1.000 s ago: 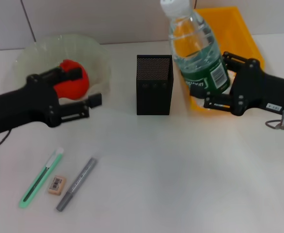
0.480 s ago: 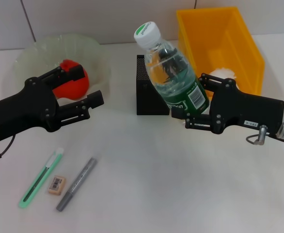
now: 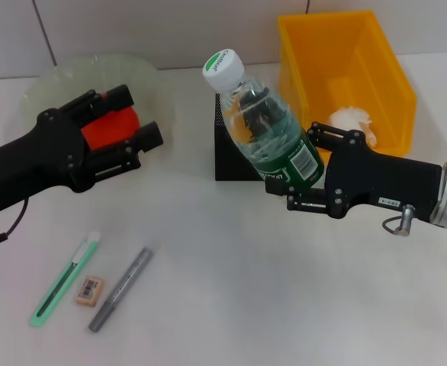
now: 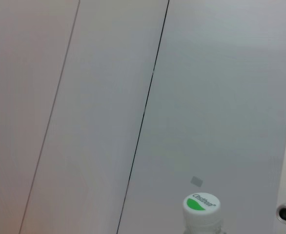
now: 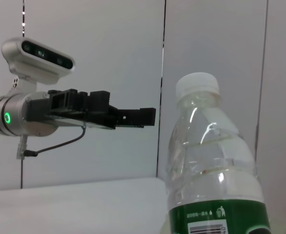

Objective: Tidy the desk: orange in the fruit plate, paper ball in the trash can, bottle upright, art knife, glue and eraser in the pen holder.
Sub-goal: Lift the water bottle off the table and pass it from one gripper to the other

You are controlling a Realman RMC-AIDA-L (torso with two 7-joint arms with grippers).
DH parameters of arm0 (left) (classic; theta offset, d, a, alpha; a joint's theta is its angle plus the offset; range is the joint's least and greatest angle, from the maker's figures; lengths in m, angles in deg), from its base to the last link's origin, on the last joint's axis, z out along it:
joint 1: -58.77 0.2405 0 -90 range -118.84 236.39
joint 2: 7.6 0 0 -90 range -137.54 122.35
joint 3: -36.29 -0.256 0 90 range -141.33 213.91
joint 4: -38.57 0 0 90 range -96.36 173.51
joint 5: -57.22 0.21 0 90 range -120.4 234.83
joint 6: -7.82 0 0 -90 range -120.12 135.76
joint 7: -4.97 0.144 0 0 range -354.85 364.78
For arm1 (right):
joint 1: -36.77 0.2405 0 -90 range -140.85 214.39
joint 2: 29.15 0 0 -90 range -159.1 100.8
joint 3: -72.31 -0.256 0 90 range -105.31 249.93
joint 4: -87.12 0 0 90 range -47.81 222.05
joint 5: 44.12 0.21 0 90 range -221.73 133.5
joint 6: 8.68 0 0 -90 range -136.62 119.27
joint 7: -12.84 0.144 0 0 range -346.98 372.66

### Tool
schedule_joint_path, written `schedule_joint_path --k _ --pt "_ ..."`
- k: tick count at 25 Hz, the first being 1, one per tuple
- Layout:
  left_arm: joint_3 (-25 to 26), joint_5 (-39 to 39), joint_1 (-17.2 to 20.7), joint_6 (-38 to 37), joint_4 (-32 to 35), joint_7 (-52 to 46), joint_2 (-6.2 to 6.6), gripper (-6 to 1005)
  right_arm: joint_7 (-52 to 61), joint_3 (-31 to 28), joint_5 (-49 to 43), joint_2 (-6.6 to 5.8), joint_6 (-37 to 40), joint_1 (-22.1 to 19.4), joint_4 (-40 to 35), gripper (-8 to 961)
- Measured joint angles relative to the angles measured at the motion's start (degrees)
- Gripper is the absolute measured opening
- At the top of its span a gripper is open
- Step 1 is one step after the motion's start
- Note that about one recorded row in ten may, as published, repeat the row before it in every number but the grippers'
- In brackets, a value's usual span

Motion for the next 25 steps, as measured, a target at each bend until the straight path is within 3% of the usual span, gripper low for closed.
schedule_joint_path --k 8,25 --pt "0.0 -3.6 -0.9 -0.1 -2.9 0.0 -0.02 860 -10.3 0.1 7.0 0.01 1.1 1.1 6.1 767" --pt "-4.1 -10.3 -2.7 -0.2 -6.7 4.5 -0.40 861 -12.1 -0.4 7.8 0.09 0.7 5.4 11.2 767"
